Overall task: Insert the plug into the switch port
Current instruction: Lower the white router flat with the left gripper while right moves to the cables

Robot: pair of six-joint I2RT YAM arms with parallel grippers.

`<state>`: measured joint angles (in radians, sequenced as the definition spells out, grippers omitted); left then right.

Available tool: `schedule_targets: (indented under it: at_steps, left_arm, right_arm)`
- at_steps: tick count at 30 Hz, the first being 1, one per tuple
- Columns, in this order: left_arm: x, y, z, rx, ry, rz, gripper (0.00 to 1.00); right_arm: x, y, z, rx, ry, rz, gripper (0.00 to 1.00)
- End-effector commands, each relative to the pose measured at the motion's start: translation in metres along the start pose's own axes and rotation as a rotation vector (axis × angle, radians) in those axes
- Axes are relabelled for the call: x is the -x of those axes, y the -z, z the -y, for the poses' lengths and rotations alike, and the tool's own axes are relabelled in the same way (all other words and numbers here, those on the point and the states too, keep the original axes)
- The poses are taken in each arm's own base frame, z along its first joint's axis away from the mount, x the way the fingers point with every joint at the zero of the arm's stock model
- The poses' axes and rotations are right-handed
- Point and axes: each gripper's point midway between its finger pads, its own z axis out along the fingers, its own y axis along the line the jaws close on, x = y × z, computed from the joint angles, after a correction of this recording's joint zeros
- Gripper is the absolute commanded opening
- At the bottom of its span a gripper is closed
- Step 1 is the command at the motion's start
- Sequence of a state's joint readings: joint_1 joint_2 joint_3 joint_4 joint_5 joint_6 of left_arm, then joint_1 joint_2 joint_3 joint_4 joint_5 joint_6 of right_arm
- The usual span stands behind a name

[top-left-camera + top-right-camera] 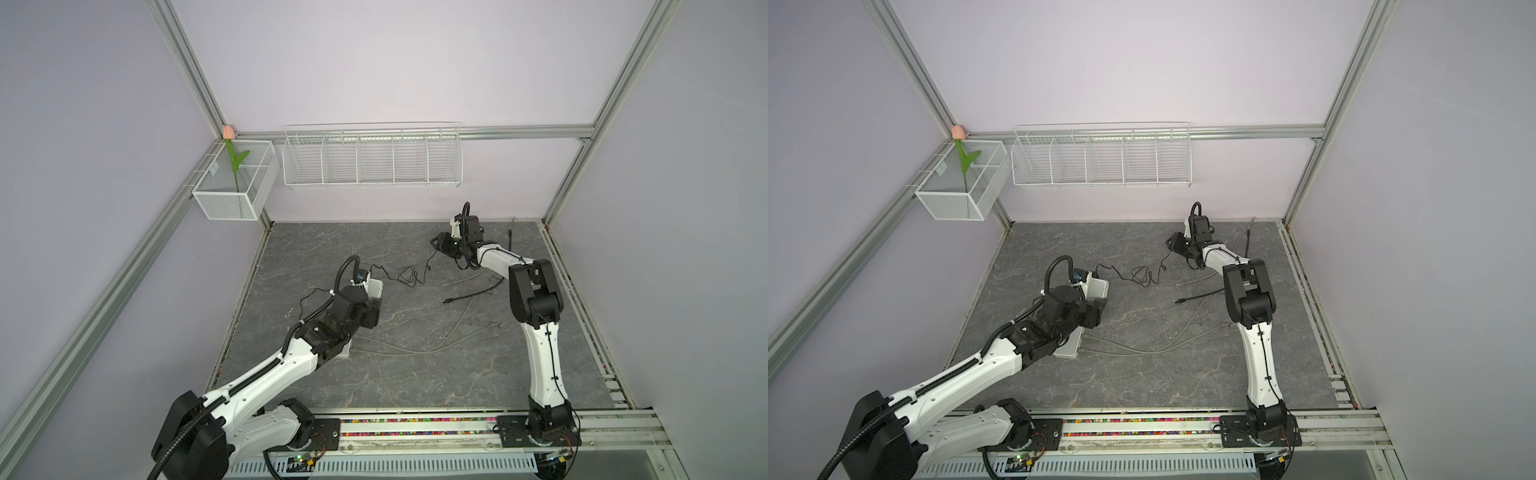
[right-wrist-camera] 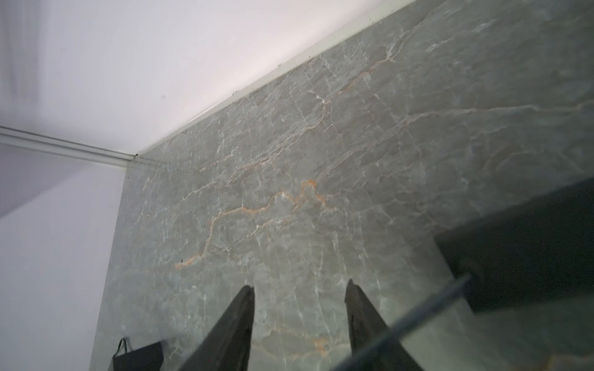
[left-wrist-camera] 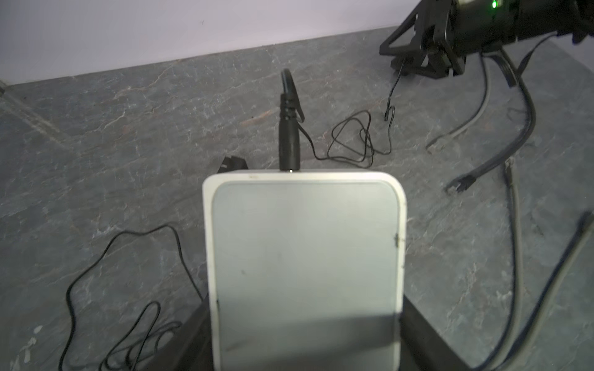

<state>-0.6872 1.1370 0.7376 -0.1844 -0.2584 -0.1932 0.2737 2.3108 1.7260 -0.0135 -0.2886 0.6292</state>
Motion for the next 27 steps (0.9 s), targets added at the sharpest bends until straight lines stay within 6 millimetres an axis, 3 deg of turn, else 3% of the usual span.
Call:
schedule_targets:
  at_steps: [1, 2, 4, 8, 10, 12, 15, 20, 24, 27]
  left_arm:
    - [0.049, -0.011, 0.004, -0.061, 0.035, 0.081, 0.00]
    - [0.059, -0.016, 0.001, -0.060, 0.048, 0.082, 0.00]
    - [0.075, -0.024, -0.002, -0.049, 0.038, 0.078, 0.00]
    - [0.107, -0.033, 0.004, -0.045, 0.017, 0.073, 0.00]
    - [0.109, -0.041, 0.010, -0.065, 0.027, 0.054, 0.00]
    - [0.096, -0.051, 0.023, -0.132, 0.023, 0.007, 0.00]
    - [0.051, -0.074, 0.037, -0.160, 0.052, -0.095, 0.00]
    - [-0.025, -0.101, 0.059, -0.145, -0.005, -0.243, 0.00]
    - [-0.054, -0.113, 0.063, -0.129, 0.021, -0.355, 0.00]
    - [-0.068, -0.118, 0.059, -0.086, 0.039, -0.395, 0.00]
  right_arm:
    - [0.019, 0.039, -0.021, 0.002, 0.019, 0.076, 0.57]
    - [0.018, 0.045, -0.022, 0.003, 0.026, 0.090, 0.67]
    - [0.017, 0.057, -0.025, 0.006, 0.038, 0.107, 0.73]
    - [0.018, 0.084, -0.037, 0.016, 0.063, 0.132, 0.75]
    - [0.015, 0.098, -0.041, 0.023, 0.076, 0.146, 0.75]
    - [0.009, 0.111, -0.040, 0.010, 0.097, 0.157, 0.75]
    - [-0.003, 0.136, -0.036, -0.012, 0.169, 0.194, 0.74]
    - [-0.021, 0.174, -0.051, -0.023, 0.520, 0.288, 0.74]
    - [-0.029, 0.189, -0.062, -0.013, 0.707, 0.258, 0.74]
    - [-0.036, 0.206, -0.080, 0.053, 0.806, 0.274, 0.74]
